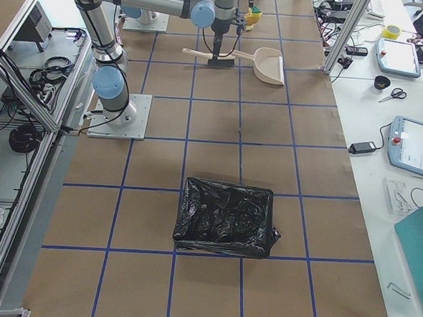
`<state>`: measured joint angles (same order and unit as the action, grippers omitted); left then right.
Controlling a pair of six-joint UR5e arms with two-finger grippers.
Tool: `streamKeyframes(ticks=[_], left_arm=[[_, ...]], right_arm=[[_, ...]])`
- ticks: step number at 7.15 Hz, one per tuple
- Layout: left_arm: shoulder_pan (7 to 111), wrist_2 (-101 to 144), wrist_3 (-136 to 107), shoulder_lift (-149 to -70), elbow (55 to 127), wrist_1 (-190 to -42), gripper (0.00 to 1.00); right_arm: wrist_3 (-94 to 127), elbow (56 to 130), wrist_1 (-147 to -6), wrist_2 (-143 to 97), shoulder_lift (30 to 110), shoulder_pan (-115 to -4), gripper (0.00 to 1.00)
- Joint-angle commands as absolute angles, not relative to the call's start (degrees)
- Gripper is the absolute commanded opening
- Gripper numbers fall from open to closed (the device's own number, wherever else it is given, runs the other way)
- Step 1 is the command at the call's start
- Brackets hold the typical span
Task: Sweep and dump trash in nearest bin
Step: 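Reach the left gripper to the dustpan handle while the right reaches the brush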
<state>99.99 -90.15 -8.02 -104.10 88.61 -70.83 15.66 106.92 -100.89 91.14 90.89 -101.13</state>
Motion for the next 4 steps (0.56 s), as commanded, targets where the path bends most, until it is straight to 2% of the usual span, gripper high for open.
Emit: streamKeyframes(ticks=[1,4], left_arm=[[104.83,-90.17,-12.64,-108.44,88.59,-64.80,1.00],[108.18,-90.09,-15.37,-111.96,88.51,-61.61,1.00]], right_arm=[[22.90,109.50,-105.19,91.14,90.70,-106.76,1.00],[26.79,116.86,-115.78,88.17,90.70,-113.79,1.00]])
